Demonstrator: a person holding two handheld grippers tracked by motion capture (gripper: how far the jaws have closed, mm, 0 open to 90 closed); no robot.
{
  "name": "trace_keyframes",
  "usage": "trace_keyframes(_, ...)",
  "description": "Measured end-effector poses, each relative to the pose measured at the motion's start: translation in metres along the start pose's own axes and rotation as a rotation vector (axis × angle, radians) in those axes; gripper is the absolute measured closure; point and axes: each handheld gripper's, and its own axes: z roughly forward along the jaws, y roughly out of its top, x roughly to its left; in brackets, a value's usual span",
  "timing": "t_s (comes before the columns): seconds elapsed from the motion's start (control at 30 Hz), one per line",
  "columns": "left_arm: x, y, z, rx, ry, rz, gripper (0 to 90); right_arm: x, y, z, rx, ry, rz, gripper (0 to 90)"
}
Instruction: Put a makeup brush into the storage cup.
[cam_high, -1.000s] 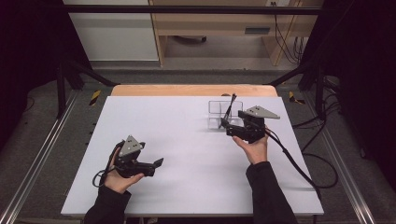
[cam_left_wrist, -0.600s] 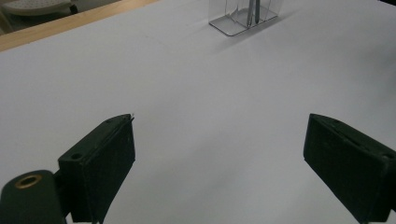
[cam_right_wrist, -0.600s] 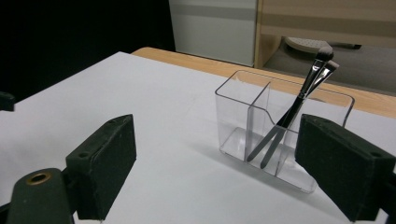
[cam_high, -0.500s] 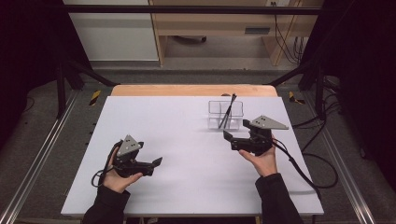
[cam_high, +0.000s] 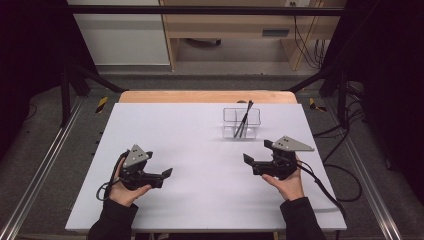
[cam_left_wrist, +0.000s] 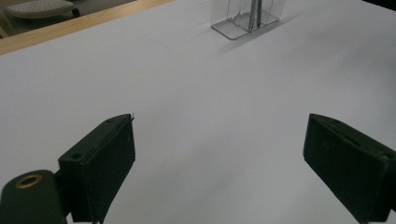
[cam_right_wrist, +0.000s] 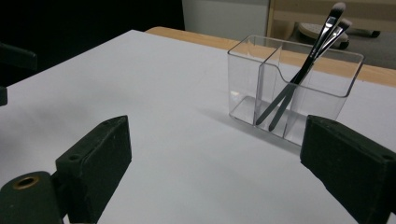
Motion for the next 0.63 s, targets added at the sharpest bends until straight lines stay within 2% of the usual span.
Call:
trace_keyframes(0.33, 0.001, -0.003, 0.000, -0.004, 0.007, 0.000, 8.3, -0.002, -0.018, -0.005, 0.044, -0.004, -0.012, 9.7)
trace_keyframes(0.63, 0.000, -0.005, -0.002, -0.012, 0.009, 0.002, 8.5, -0.005, -0.023, -0.013, 0.043, -0.013, -0.012, 9.8)
